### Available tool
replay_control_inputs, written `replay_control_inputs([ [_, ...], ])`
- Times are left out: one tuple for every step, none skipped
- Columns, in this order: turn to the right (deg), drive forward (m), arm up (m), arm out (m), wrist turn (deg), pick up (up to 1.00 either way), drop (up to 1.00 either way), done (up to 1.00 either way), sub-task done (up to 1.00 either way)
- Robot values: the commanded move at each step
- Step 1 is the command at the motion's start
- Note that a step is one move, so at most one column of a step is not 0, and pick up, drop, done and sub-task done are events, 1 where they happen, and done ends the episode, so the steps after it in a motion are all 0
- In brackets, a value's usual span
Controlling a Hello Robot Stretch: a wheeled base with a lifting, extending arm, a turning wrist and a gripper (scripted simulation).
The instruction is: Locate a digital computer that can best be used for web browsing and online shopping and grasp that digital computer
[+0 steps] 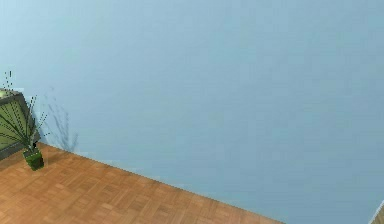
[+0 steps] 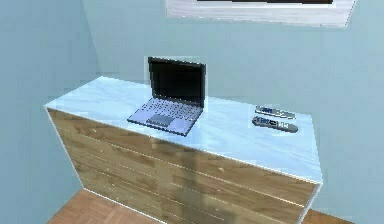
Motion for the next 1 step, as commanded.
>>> replay_control_inputs([
  [0.0,0.0,0.38,0.0,0.0,0.0,0.0,0.0,0.0],
])
